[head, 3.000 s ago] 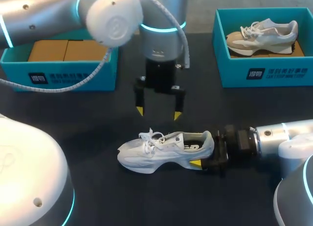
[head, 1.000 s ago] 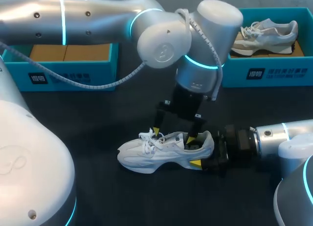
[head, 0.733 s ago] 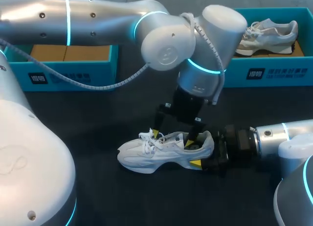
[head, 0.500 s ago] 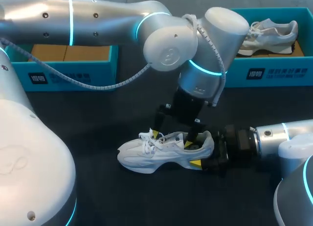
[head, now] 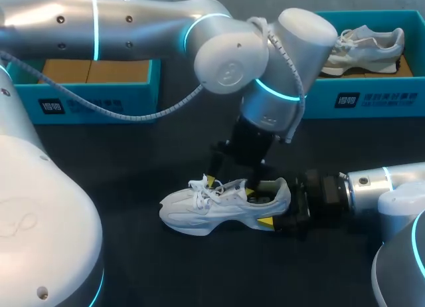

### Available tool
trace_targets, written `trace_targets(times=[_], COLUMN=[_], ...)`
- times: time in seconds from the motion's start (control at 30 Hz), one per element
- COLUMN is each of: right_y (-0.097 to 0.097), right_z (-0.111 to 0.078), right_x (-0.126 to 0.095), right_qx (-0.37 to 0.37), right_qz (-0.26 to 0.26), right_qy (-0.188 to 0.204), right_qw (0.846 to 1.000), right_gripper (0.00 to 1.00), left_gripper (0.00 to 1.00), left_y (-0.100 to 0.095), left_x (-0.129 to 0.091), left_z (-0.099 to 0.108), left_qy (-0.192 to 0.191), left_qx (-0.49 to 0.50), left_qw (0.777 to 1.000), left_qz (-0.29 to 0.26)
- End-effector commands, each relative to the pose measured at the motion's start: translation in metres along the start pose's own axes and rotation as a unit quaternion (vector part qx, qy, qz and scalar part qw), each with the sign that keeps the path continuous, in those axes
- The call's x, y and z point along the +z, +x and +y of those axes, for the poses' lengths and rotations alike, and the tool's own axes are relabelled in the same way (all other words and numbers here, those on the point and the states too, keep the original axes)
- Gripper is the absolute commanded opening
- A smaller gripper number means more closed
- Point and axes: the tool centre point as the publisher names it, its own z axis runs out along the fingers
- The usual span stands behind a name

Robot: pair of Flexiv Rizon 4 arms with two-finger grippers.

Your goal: Take the shoe out of the shoebox, open the shoe tongue, remove and reinsert the insole, then place the shoe into the shoebox

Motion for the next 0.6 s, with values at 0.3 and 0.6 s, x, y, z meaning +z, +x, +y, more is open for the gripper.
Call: trace_targets(times=[0.3, 0.6], right_y=[0.000, 0.000], right_z=[0.000, 0.000], right_x=[0.000, 0.000], right_qx=[0.000, 0.000], right_qz=[0.000, 0.000], right_qy=[0.002, 0.002], right_qw=[1.000, 1.000], right_gripper=[0.00, 0.00], left_gripper=[0.53, 0.38], left_y=[-0.015, -0.019], left_x=[-0.009, -0.012], left_z=[0.005, 0.004], left_qy=[-0.004, -0.016], left_qx=[-0.005, -0.006], left_qw=[0.999, 0.998], left_qz=[0.031, 0.055])
